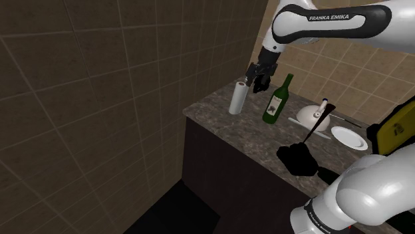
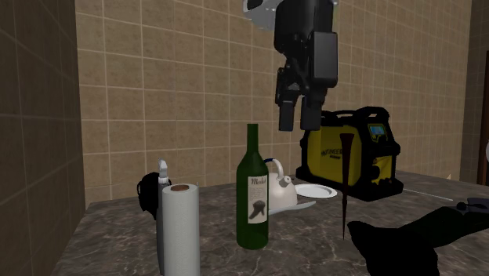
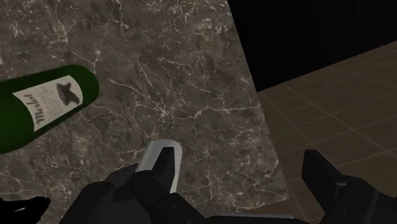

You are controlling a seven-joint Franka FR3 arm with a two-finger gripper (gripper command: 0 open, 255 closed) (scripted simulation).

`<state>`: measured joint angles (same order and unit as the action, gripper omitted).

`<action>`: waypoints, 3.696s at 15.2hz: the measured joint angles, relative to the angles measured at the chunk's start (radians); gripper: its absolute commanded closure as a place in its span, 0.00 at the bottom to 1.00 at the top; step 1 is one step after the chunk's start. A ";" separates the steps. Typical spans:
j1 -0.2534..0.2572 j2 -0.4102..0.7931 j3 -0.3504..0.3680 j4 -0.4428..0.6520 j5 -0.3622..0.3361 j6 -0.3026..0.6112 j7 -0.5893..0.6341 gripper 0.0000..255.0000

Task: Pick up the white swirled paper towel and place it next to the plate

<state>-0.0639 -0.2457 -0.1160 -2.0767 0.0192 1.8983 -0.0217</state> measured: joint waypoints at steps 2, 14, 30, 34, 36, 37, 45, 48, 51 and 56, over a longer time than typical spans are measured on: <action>-0.008 0.065 -0.014 0.033 -0.006 0.030 -0.019 0.00; -0.060 0.527 -0.059 0.435 0.002 0.082 -0.093 0.00; -0.089 0.700 -0.064 0.548 0.015 0.141 -0.116 0.00; -0.089 0.700 -0.064 0.549 0.015 0.141 -0.116 1.00; -0.088 0.700 -0.063 0.549 0.016 0.141 -0.116 1.00; -0.088 0.700 -0.063 0.549 0.016 0.142 -0.116 1.00; -0.090 0.695 -0.065 0.567 0.014 0.117 -0.117 1.00; -0.089 0.685 -0.066 0.593 0.012 0.082 -0.116 1.00; -0.090 0.676 -0.067 0.618 0.011 0.048 -0.117 1.00; -0.091 0.672 -0.068 0.681 0.010 -0.019 -0.117 1.00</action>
<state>-0.1548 0.4266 -0.1839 -1.3960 0.0293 1.8794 -0.1386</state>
